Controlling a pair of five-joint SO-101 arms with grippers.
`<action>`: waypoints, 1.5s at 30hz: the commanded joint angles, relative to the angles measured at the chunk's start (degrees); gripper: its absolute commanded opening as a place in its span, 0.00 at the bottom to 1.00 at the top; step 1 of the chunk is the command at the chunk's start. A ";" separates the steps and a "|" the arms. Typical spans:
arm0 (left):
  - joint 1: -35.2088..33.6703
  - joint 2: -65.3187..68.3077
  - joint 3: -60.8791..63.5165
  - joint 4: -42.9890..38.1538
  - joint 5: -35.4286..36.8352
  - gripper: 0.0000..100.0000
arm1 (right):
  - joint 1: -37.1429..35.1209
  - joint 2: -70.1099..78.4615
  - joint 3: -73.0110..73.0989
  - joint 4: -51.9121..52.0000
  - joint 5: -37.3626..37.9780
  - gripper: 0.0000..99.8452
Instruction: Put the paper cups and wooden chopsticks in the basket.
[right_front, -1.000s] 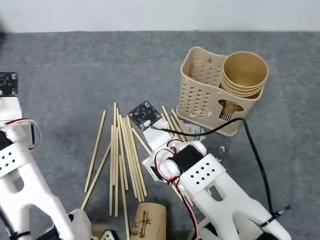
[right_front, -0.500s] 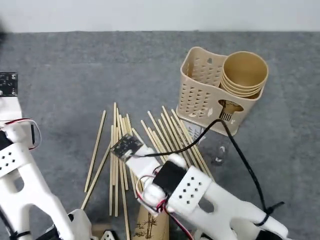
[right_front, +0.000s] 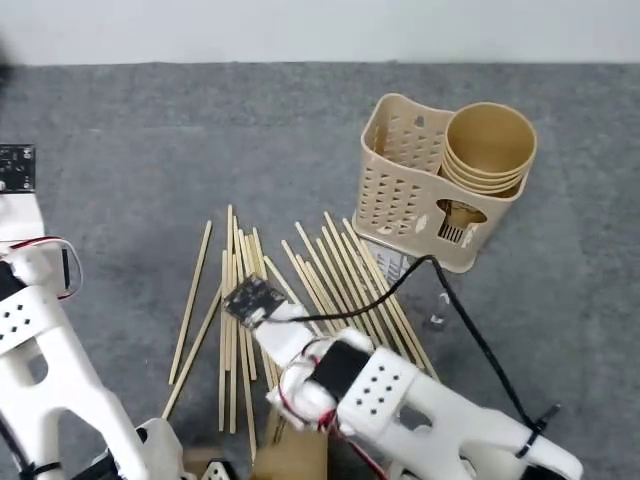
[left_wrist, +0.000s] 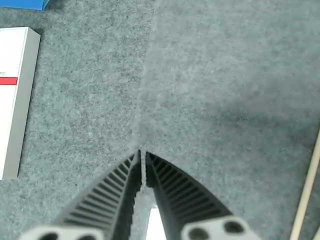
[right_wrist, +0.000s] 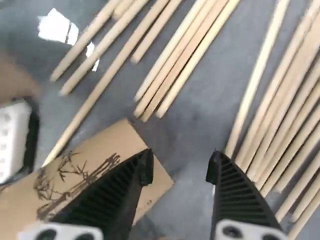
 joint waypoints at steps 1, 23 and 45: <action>0.09 -1.76 -0.57 0.18 -0.09 0.02 | 8.48 1.54 2.64 -7.69 6.77 0.21; 0.00 -1.76 -0.57 0.18 0.00 0.02 | 25.36 17.36 -20.92 -7.25 11.34 0.21; -0.18 -1.76 -0.48 0.18 -0.09 0.02 | -6.11 17.71 -27.87 21.67 -7.38 0.21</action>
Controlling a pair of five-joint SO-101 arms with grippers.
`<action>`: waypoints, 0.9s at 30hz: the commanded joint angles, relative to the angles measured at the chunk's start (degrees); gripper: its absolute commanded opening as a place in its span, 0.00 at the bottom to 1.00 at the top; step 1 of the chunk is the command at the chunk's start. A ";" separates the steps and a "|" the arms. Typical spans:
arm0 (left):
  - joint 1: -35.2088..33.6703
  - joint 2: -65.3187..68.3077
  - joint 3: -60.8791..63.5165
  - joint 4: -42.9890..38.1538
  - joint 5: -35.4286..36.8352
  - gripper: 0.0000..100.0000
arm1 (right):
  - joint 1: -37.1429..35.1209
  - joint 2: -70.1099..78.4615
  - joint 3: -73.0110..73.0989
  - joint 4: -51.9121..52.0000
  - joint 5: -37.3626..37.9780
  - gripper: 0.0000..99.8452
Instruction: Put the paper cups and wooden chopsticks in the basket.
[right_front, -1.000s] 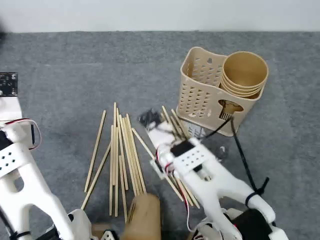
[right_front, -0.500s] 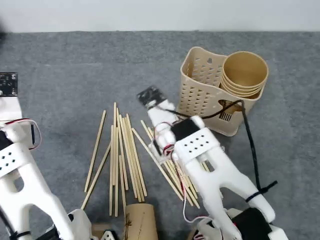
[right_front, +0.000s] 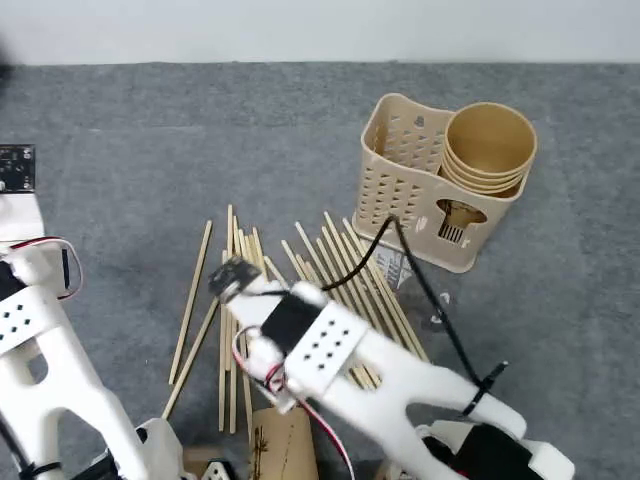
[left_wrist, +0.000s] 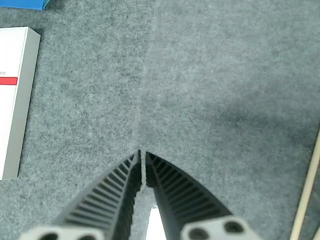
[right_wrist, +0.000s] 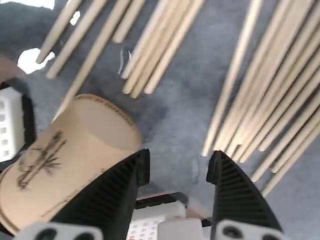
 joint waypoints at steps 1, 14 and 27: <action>-0.18 -1.76 -0.48 0.18 -0.09 0.02 | -4.18 -0.13 -3.08 0.40 -2.90 0.21; -0.18 -1.76 -0.48 0.18 -0.09 0.02 | -5.67 0.13 10.64 -17.45 -6.77 0.21; -0.18 -1.76 -0.48 0.18 -0.18 0.02 | 18.42 7.96 13.71 -29.76 8.26 0.21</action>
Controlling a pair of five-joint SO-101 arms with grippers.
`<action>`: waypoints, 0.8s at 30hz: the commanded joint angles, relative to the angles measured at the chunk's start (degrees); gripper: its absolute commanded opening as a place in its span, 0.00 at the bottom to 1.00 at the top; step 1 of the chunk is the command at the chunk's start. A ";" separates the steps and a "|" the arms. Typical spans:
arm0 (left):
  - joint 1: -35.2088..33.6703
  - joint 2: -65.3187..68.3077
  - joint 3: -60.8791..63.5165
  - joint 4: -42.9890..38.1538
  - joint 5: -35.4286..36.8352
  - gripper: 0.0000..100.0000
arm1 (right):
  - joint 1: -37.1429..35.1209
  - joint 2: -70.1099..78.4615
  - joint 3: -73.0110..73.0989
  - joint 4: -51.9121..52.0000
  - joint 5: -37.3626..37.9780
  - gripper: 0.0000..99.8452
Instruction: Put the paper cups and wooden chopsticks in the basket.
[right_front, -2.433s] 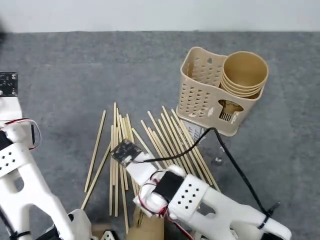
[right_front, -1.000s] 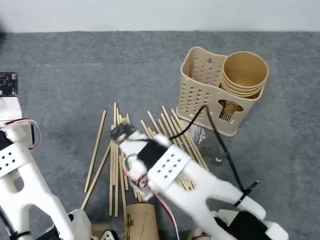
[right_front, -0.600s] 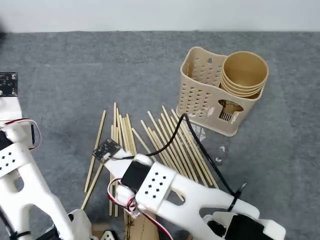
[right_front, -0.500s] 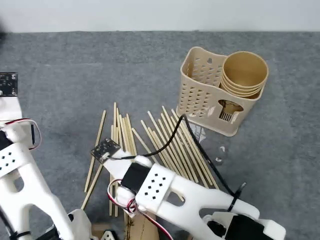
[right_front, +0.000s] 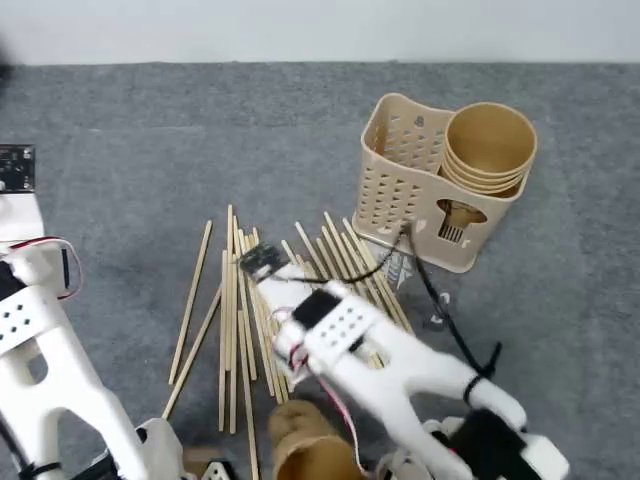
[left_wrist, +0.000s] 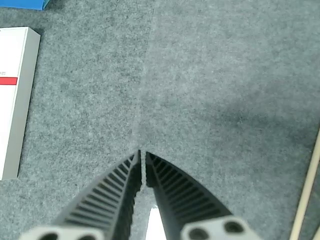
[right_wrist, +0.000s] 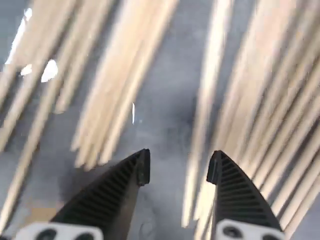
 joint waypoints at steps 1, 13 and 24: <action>-0.18 -1.76 -0.48 0.18 -0.18 0.02 | 5.49 3.91 -0.70 -4.35 3.08 0.21; -0.18 -1.76 -0.48 0.18 -0.18 0.02 | 9.89 3.47 -13.63 3.21 5.45 0.21; -0.18 -1.76 -0.48 0.18 -0.18 0.02 | 9.27 -11.03 -18.73 25.36 11.60 0.21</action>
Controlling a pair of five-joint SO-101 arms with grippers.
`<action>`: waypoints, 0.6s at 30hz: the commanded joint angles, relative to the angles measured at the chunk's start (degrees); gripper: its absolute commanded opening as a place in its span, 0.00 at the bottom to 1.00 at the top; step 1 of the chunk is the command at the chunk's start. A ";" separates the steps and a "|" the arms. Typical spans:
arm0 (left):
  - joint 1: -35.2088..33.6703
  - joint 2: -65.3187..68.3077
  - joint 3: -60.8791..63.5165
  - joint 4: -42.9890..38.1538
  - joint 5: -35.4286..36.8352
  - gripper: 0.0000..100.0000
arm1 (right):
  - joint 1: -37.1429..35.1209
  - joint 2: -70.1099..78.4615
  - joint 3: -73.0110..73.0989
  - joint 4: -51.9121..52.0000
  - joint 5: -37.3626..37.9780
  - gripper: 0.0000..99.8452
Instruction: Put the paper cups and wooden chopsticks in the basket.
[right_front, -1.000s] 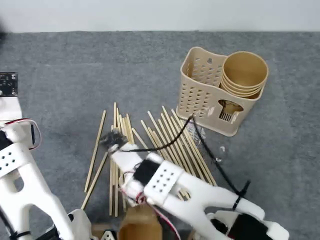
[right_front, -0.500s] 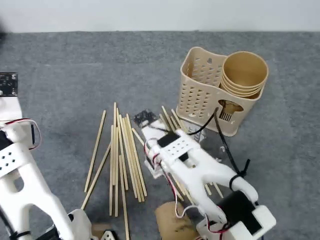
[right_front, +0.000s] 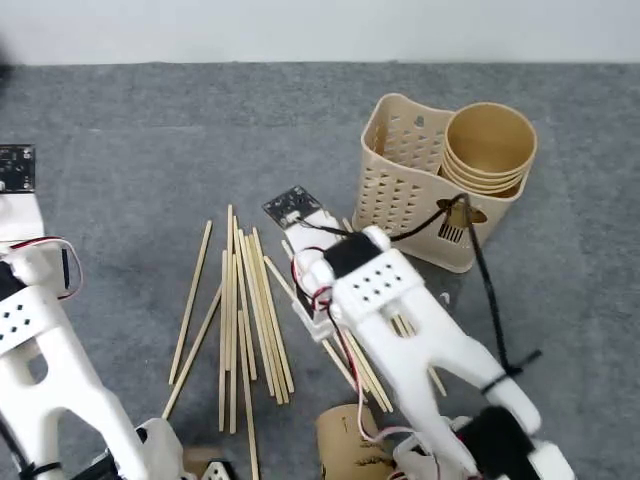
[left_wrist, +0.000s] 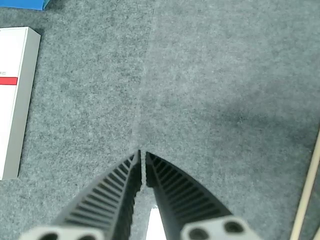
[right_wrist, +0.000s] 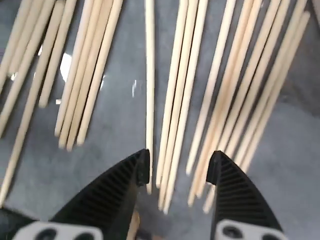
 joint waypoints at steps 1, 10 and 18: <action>-0.18 -1.76 -0.48 0.18 -0.18 0.02 | -0.57 -8.13 -3.08 7.34 2.99 0.21; 0.09 -1.76 -0.48 0.09 -0.18 0.02 | -11.47 -25.10 2.46 18.95 2.99 0.21; 0.09 -1.76 -0.48 0.26 -0.26 0.02 | -19.21 -37.76 9.41 18.77 3.87 0.21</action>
